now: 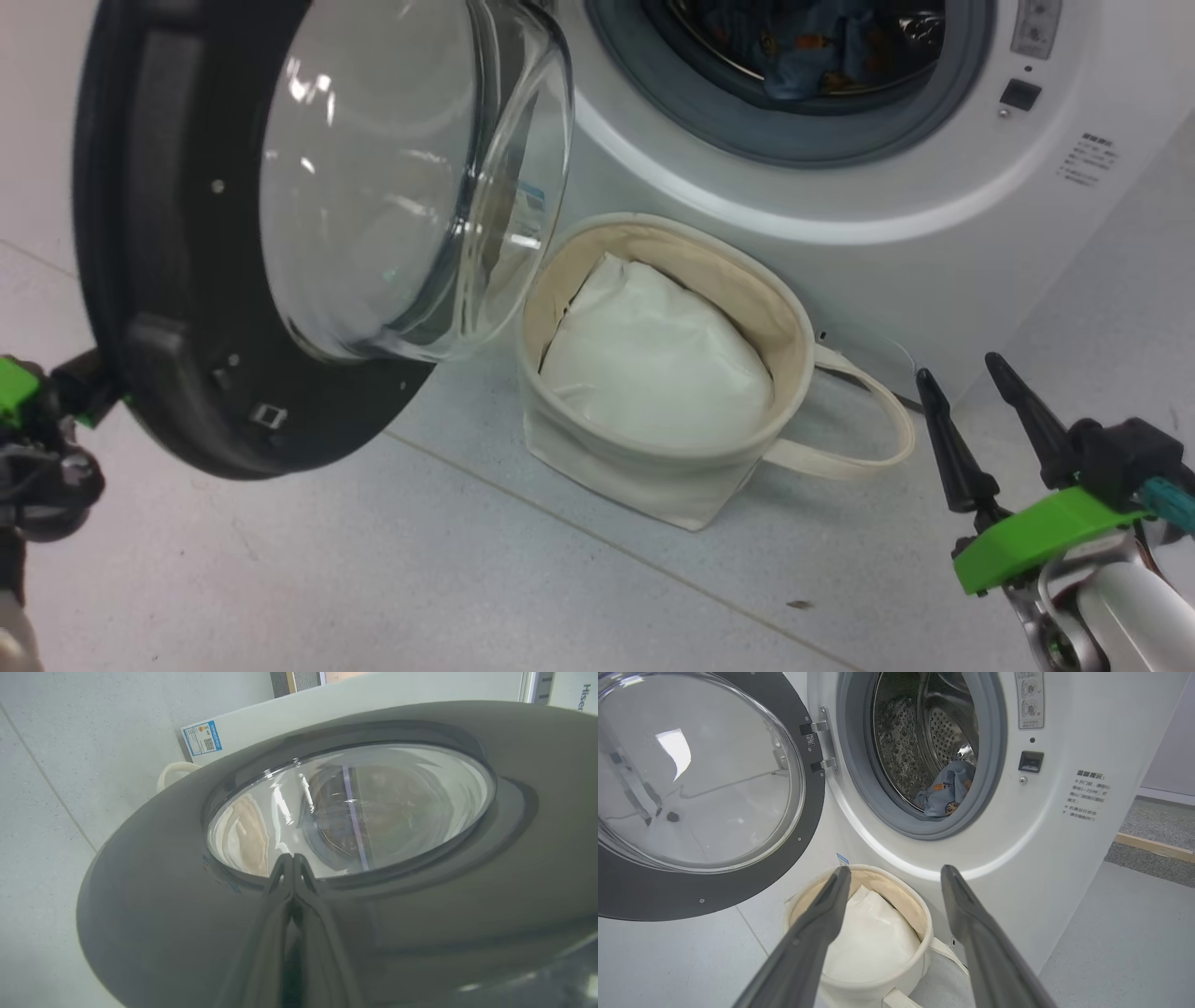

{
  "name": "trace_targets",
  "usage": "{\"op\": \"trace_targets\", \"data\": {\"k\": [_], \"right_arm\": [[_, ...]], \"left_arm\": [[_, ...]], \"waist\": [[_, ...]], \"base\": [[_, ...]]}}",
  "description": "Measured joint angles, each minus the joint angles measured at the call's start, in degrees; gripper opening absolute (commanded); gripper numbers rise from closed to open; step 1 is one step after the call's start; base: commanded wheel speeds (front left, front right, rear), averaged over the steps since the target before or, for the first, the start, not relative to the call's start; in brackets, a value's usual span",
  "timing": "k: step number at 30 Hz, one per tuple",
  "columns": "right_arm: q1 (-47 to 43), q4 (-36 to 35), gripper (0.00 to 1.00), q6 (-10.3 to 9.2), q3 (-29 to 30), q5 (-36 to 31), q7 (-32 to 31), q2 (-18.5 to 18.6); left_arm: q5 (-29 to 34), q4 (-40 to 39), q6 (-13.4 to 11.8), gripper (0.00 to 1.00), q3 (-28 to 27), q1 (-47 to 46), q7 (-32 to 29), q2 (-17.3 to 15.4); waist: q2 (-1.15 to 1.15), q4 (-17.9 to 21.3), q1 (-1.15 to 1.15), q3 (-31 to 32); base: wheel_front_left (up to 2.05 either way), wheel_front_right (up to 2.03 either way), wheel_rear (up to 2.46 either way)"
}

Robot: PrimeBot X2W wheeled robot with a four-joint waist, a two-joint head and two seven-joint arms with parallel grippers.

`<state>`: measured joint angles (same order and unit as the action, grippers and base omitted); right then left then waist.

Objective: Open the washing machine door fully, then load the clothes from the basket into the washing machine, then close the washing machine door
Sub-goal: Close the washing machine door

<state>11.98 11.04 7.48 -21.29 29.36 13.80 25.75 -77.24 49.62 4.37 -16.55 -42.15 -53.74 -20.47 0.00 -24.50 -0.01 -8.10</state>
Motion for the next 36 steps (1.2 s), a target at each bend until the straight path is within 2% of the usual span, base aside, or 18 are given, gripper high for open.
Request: {"op": "trace_targets", "data": {"k": [3,11,20,27,36], "right_arm": [[-1.1,0.6,1.00,0.00,-0.2,0.1,0.4,-0.4],[-1.8,1.2,1.00,0.00,-0.8,0.5,0.5,-2.1],[-1.8,1.2,1.00,0.00,-0.4,0.5,0.5,-4.1],[-1.8,1.1,1.00,0.00,0.2,0.4,0.5,-5.1],[-1.7,0.4,1.00,0.00,1.6,-0.1,0.5,-6.2]], "left_arm": [[0.0,-3.6,-0.9,0.00,1.1,2.6,-1.5,1.2],[0.0,-15.2,-5.3,0.00,2.9,8.6,-4.7,4.1],[-0.1,-27.5,-10.7,0.00,4.2,12.7,-6.6,6.9],[-0.6,-33.1,-12.9,0.00,5.2,14.0,-7.4,8.7],[-0.6,-36.6,-13.5,0.00,6.3,13.8,-6.3,11.3]], "waist": [[0.00,0.0,0.00,1.0],[0.00,0.8,0.00,2.9],[0.00,4.1,0.00,3.7],[0.00,7.1,0.01,3.3],[0.00,11.9,0.01,1.9]], "base": [[0.00,0.00,0.00],[0.00,0.00,0.00],[0.00,0.00,0.00],[0.00,0.00,0.00],[0.00,0.00,0.00]]}}
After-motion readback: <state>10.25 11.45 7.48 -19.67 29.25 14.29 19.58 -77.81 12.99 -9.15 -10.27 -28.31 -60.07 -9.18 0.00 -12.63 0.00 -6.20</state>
